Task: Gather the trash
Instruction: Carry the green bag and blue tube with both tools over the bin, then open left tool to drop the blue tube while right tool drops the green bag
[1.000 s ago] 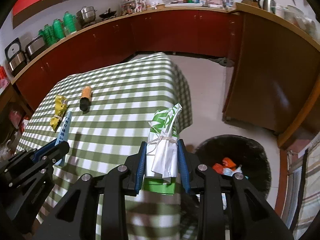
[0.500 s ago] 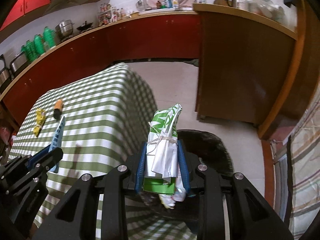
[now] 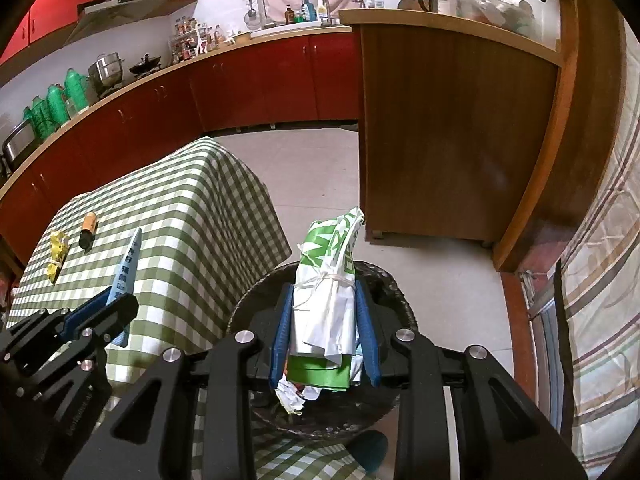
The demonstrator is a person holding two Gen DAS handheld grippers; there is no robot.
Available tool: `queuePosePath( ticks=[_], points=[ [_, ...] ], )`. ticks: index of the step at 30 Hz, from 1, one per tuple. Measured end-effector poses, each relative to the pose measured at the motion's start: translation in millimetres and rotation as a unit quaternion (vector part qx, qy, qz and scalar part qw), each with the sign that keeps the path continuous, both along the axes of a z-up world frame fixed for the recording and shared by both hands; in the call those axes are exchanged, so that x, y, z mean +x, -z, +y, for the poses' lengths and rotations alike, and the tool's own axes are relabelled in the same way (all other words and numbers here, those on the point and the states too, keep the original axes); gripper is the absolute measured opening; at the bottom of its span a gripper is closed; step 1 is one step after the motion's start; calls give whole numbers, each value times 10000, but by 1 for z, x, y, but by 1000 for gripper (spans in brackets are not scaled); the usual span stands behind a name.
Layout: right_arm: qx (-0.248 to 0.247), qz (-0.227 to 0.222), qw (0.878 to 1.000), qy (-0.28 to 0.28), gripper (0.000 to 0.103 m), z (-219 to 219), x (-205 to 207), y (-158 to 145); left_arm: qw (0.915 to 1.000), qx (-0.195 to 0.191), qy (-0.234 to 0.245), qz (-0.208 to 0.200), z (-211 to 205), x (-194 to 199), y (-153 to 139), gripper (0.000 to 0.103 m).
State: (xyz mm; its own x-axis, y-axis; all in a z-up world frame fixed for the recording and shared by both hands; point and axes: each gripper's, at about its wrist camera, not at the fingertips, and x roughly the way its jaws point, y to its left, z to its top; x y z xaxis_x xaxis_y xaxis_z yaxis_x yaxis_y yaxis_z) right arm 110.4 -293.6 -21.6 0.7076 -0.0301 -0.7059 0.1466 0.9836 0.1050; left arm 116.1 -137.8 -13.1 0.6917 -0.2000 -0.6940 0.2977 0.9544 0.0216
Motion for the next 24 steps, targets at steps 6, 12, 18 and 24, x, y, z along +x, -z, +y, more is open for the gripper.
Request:
queuePosePath(
  ticks=[6,12,18,24],
  points=[
    [48,33,10000,67,31,-8,0,5,9999,53,62,102,-12,7,6,14],
    [95,48,9999,83,31,-12,2,9,9998,113,142,120,-24,12,12,14],
    [100,-18,9999,109,31,-16,5,12,9996,132,181,166,-31,17,16,14],
    [181,25,9997,158,31,-20,10,19,9996,156,180,170,-37,24,17,14]
  ],
)
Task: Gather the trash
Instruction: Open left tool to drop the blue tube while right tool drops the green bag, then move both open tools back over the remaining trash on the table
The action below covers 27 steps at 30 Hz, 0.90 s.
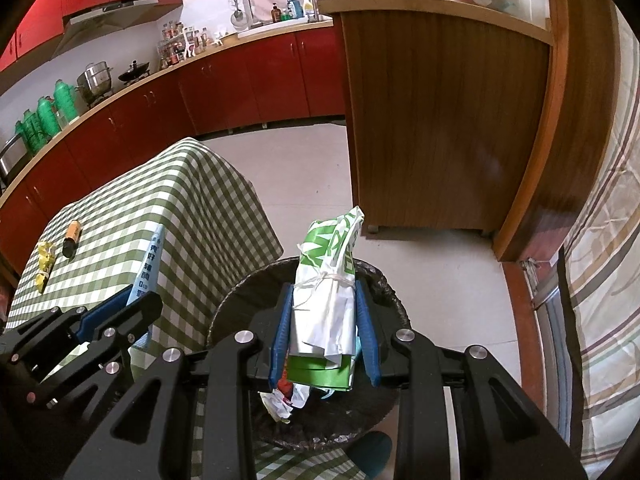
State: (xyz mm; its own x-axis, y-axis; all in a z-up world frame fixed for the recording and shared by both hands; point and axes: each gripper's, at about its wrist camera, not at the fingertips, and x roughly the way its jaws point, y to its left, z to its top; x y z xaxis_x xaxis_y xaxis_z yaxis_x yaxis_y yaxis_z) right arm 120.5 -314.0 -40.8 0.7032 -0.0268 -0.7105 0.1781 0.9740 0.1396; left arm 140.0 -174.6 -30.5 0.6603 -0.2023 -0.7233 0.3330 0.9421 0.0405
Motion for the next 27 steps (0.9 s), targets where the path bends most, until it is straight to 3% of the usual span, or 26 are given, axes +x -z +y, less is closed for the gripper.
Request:
queuePosePath(
  ticks=[3,7,10,13,27],
  points=[
    [4,-79,10000,49,34,-2,-1,-2,10000,-31,-43,33,0,1,1,16],
    [3,-143,9998,121,42,-5,-2,-4,9999,-72,-111,29,2,1,0,38],
    [3,-155,9998,131,42,-7,-3,-5,9999,-81,-124,-35,3,-1,-2,41],
    [-7,-159,9998,113,43,-5,-3,-7,9998,-103,-172,-91,6,-3,-6,52],
    [-17,-214,9996,-183,45,28,-2,-17,9984,-82,-543,-119,62,-12,-18,53]
  ],
)
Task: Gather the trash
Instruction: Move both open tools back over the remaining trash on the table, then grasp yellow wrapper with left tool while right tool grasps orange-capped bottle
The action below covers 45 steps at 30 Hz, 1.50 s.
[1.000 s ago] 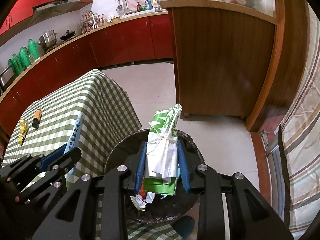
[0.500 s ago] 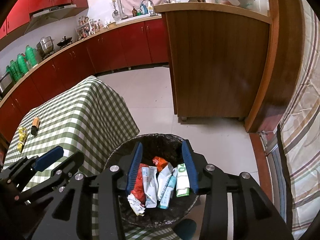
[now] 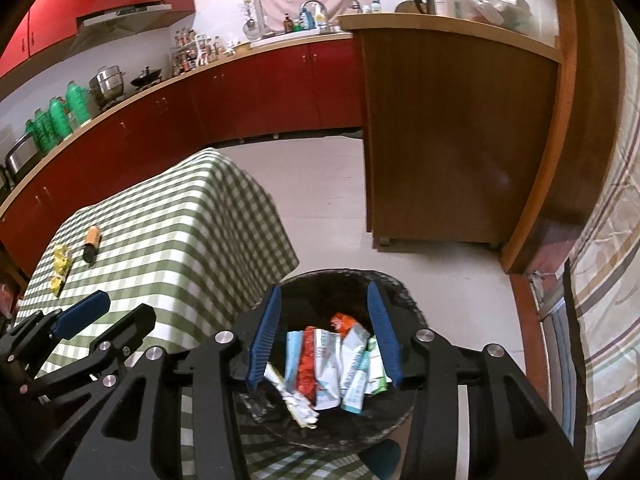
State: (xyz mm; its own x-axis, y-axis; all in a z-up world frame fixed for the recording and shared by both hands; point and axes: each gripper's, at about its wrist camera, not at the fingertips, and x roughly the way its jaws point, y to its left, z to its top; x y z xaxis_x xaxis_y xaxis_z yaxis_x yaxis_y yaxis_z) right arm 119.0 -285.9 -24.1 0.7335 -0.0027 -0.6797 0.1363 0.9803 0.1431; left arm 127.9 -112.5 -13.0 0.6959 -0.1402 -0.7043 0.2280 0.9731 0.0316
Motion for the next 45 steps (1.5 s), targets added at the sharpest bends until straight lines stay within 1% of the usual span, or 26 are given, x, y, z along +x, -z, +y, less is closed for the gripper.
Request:
queuePosePath(
  ticks=[6,8,14,20,28,31,34,36,40,43,44,45],
  points=[
    [66,18,9994,-329,45,37,16,-4,9991,53,-429,-6,50,4,-2,55],
    [60,11,9988,-477,45,53,23,-6,9980,82,-630,-7,72,6,-3,58],
    [7,32,9955,-943,45,102,46,-7,9927,135,-1201,4,130,14,-4,59],
    [-13,69,9911,-1329,45,143,69,-7,9867,141,-1619,18,174,27,-4,59],
    [-71,97,9850,-1721,45,190,93,-6,9811,97,-1926,142,210,48,1,60],
    [-89,128,9832,-1818,45,202,99,-5,9802,73,-1968,218,218,55,5,62],
    [-111,169,9814,-1909,45,212,105,-1,9795,60,-1997,275,222,64,9,66],
    [-109,199,9806,-1949,45,218,109,1,9793,46,-1993,341,224,70,12,66],
    [-125,235,9792,-2011,45,225,115,3,9777,-101,-2021,558,235,85,19,66],
    [-168,243,9781,-2063,46,230,118,2,9768,-165,-2042,621,243,92,22,61],
    [-178,242,9777,-2076,46,233,117,2,9771,-151,-2033,615,245,94,22,56],
    [-188,242,9775,-2089,46,235,118,2,9775,-133,-2015,610,246,95,22,54]
  ],
)
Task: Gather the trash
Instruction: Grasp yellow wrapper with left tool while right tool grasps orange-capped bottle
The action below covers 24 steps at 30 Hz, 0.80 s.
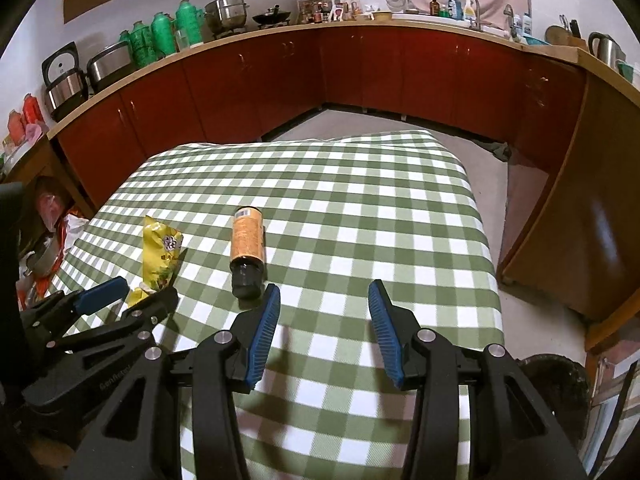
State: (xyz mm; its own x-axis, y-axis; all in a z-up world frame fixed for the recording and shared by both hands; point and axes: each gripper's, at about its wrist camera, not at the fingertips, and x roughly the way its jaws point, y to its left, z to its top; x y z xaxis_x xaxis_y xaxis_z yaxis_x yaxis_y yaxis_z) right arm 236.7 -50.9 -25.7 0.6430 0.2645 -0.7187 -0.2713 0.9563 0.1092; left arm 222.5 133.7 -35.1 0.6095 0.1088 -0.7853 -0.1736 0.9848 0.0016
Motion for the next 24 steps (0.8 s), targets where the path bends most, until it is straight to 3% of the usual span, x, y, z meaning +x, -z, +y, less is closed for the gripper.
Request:
queuePosePath(
  ticks=[3,7,14,24],
  points=[
    [-14,-3,10000,-48,46,5,4,-1,10000,-17,63,-22,6,2,0,46],
    [-40,-11,9999,-150,47,17,7,-2,9998,-43,194,-58,11,4,0,25],
    [-81,-1,9995,-300,47,34,10,-2,9994,-82,316,-80,15,2,0,24],
    [-183,63,9990,-408,47,52,24,1,9999,-26,94,-79,41,-3,0,24]
  ],
)
